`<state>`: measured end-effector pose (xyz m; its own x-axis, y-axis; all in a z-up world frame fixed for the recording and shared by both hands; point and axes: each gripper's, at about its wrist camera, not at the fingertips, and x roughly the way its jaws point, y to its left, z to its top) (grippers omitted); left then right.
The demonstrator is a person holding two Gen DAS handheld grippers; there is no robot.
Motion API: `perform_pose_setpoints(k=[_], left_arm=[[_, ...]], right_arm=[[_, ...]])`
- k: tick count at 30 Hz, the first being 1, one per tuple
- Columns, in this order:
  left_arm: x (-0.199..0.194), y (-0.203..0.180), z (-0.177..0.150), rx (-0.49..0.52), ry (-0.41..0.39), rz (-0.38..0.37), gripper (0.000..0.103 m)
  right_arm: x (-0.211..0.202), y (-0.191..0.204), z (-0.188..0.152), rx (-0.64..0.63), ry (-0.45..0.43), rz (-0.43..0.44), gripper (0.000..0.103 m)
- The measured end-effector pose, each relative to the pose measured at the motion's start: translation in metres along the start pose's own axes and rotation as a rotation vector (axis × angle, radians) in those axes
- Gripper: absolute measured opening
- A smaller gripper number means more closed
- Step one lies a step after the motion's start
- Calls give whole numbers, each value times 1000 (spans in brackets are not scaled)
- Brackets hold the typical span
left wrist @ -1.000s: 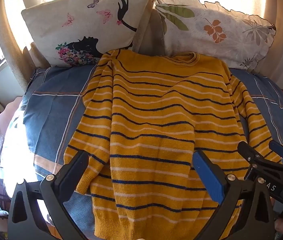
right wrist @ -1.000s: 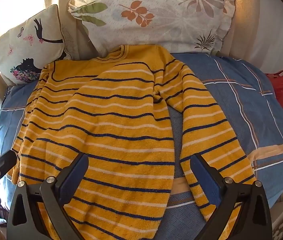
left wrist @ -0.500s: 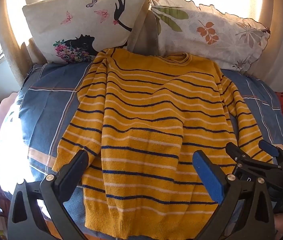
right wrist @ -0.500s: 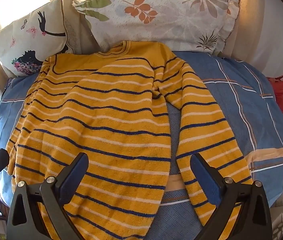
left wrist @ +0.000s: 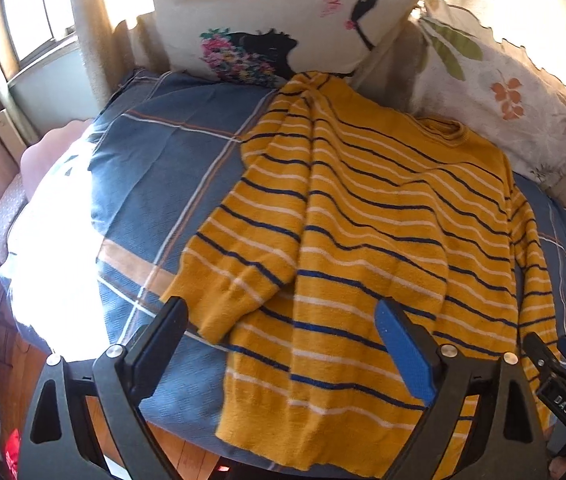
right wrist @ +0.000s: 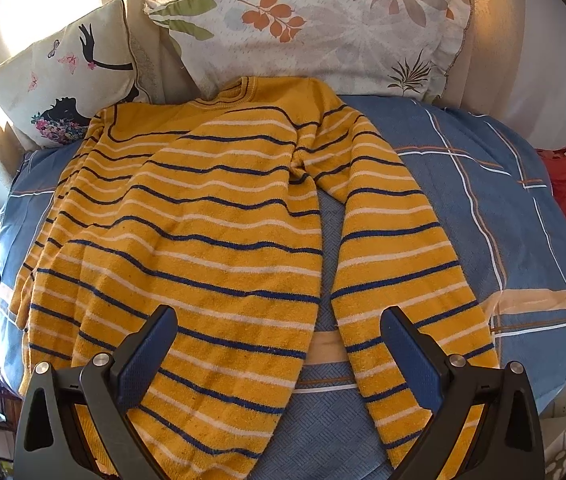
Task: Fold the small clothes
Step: 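Position both grippers over the yellow striped sweater's hem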
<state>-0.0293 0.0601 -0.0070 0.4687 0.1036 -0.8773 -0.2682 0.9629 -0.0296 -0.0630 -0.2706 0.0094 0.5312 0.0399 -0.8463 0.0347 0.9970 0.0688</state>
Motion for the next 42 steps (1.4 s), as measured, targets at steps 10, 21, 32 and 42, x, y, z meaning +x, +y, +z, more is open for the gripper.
perform_pose_setpoints(k=[10,21,32,42], left_arm=[[15,36,9,-54,48,25,73],[22,20,23,79,39,27,73],[38,7,25,210,61,-7,73],[51,16,28,230,94,-39,73]], right_arm=[[5,10,5,13,1,18,103],[22,34,9,17,40,1,103],[36,55,4,24,94,-40,103],[41,69,1,30,122,-62,103]])
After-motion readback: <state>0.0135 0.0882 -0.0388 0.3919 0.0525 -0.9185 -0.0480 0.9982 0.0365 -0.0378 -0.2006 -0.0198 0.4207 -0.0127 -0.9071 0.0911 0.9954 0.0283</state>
